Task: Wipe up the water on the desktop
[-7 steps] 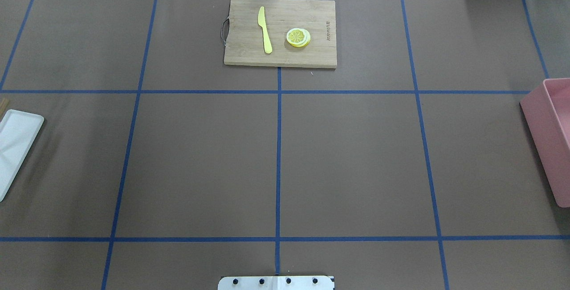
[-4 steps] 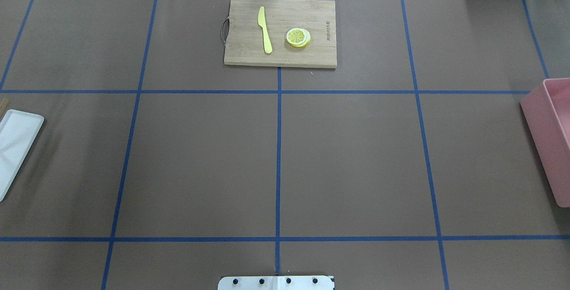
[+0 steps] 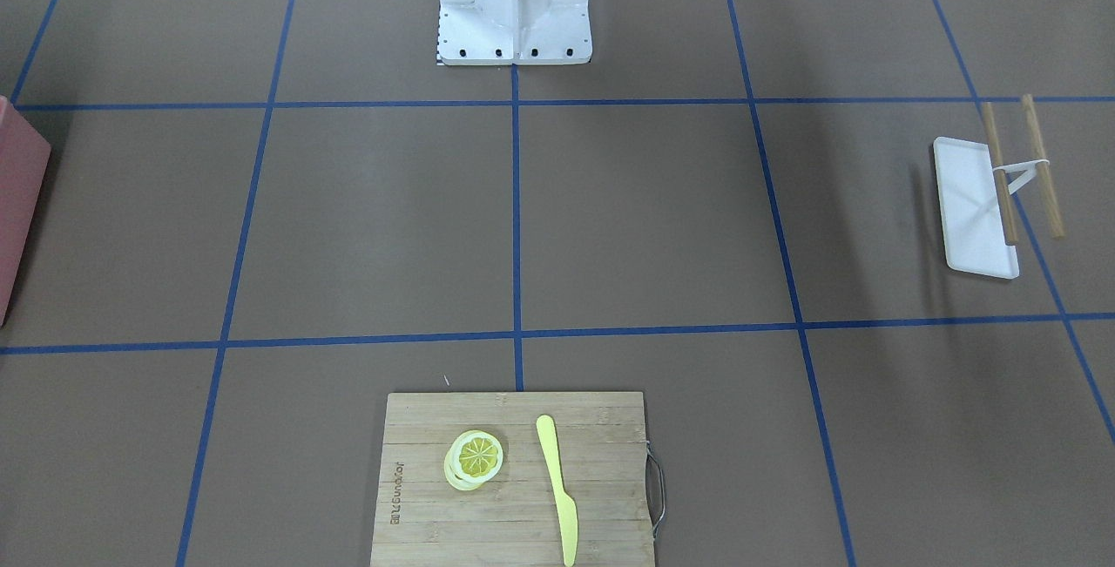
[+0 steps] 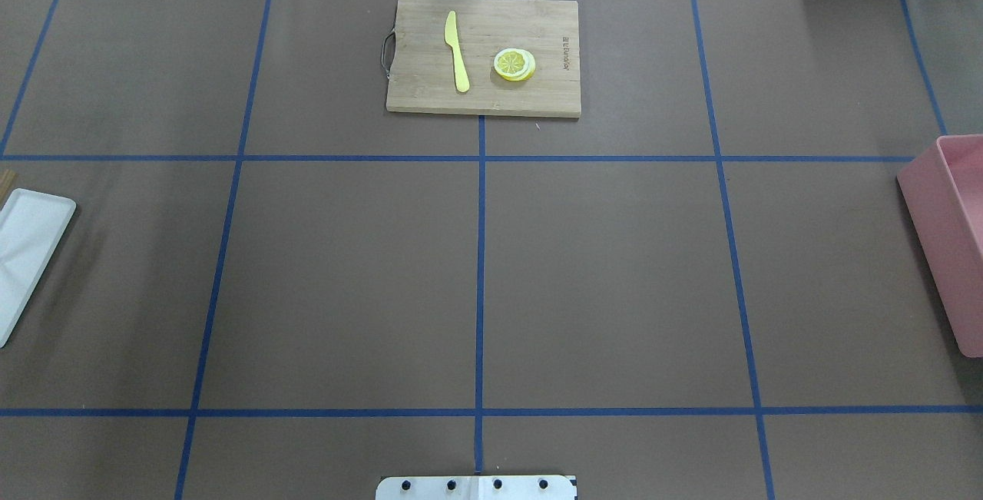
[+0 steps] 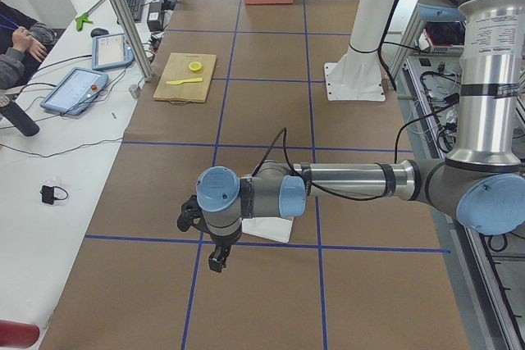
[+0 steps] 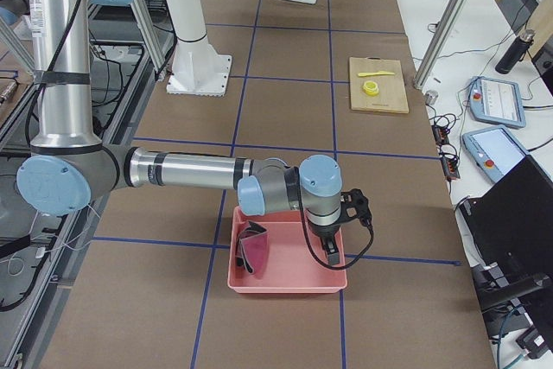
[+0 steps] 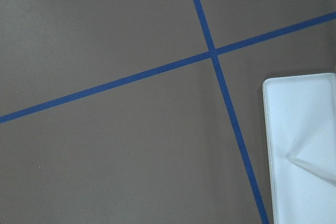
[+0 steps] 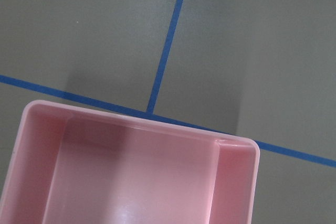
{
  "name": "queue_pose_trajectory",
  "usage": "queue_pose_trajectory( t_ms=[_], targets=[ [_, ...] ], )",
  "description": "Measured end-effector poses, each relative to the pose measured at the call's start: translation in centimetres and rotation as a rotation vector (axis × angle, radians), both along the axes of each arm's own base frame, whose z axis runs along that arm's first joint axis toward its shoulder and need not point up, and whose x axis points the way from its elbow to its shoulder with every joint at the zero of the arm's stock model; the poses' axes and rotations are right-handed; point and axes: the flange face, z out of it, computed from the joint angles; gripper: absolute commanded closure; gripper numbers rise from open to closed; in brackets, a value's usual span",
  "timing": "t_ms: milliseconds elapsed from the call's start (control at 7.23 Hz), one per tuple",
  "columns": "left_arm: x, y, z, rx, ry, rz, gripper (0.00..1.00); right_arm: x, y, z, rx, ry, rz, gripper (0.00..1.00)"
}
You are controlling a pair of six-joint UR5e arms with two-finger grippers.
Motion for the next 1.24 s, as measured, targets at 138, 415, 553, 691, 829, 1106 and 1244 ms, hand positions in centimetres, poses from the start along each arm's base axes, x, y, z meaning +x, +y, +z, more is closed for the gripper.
queue_pose_trajectory(
  t_ms=[138,415,553,691,829,1106,1244],
  targets=[
    [0.0,0.0,0.0,0.0,0.0,0.0,0.02,-0.1,0.3,-0.5,-0.058,-0.002,-0.001,0.0],
    [0.0,0.0,0.0,0.001,0.0,0.001,0.02,-0.1,1.9,-1.9,-0.126,-0.001,-0.001,0.0],
    [0.0,0.0,0.0,0.001,0.0,0.001,0.02,-0.1,2.4,-2.1,-0.134,-0.001,-0.001,0.0],
    [0.0,0.0,0.1,0.001,0.0,0.001,0.02,-0.1,2.7,-2.1,-0.137,0.001,-0.003,0.0],
    [0.0,0.0,0.1,0.0,0.0,0.002,0.02,-0.1,2.8,-2.1,-0.138,0.003,-0.006,0.0],
    [0.0,0.1,0.3,-0.003,0.0,0.001,0.02,-0.2,3.0,-1.8,-0.139,0.003,-0.01,0.0],
    [0.0,0.1,0.3,-0.004,0.0,0.001,0.02,-0.2,3.1,-1.8,-0.139,0.002,-0.011,0.0]
  ],
)
